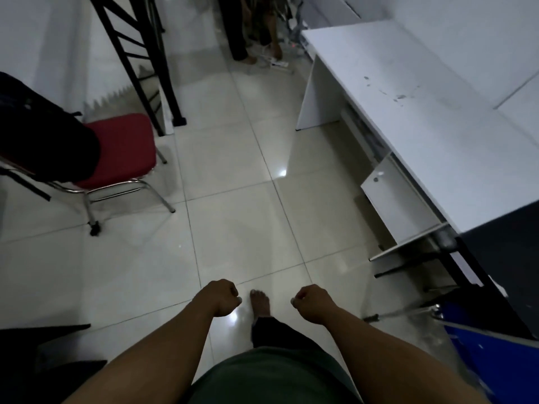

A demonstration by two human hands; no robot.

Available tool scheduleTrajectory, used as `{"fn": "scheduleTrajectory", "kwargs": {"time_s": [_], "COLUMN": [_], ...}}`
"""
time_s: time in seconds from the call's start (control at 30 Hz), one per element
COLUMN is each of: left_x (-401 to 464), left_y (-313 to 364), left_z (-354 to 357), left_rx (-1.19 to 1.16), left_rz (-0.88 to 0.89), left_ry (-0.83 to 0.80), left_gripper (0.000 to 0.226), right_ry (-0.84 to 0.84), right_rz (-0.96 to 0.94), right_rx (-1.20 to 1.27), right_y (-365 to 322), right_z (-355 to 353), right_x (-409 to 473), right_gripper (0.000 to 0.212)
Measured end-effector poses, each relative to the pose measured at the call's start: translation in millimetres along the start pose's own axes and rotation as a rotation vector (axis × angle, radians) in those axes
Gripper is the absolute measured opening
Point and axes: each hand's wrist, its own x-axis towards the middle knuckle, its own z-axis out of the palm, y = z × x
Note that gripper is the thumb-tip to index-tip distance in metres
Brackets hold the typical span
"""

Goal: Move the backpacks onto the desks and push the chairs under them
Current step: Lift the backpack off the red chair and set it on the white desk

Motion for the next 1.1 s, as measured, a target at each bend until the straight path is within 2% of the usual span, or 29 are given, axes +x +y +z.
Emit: {"fn": "scheduleTrajectory", "kwargs": {"time_s": [0.27,0.5,0.63,0.73,0.83,0.9,1.0,1.1], "left_x": [23,35,35,32,24,18,13,13], "left_y": [-17,-80,-136,-184,-226,-244,-268,-288], "left_z": [-83,-117,-115,-121,-136,-143,-151,-160], "left_rx": [-0.224,-0.365,-0.272,-0.166,-0.192,-0.195,-0.24,-0.264], "left_rz": [-0.063,-0.127,-0.149,-0.214,-0.296,-0.298,-0.262,-0.266], "left_ry": [0.123,0.192,0.088,-0.121,-0.381,-0.484,-0.504,-0.324], "left_gripper": [0.033,0.032,0.039,0.049,0.059,0.058,0.057,0.061], "right_ry": [-0.084,-0.156,-0.192,-0.226,-0.257,-0.273,-0.238,-0.218], "right_rz": [-0.111,-0.266,-0.254,-0.233,-0.222,-0.228,-0.271,-0.299], "right_rx": [-0.188,-0.337,-0.376,-0.435,-0.461,-0.488,-0.485,-0.48], "right_y": [-84,-192,-238,-270,-304,-324,-360,-394], "right_z": [-31,-17,15,48,78,90,101,105], "right_x": [61,90,95,92,86,83,85,92], "right_gripper": [0.039,0.041,0.04,0.042,0.04,0.039,0.037,0.037]}}
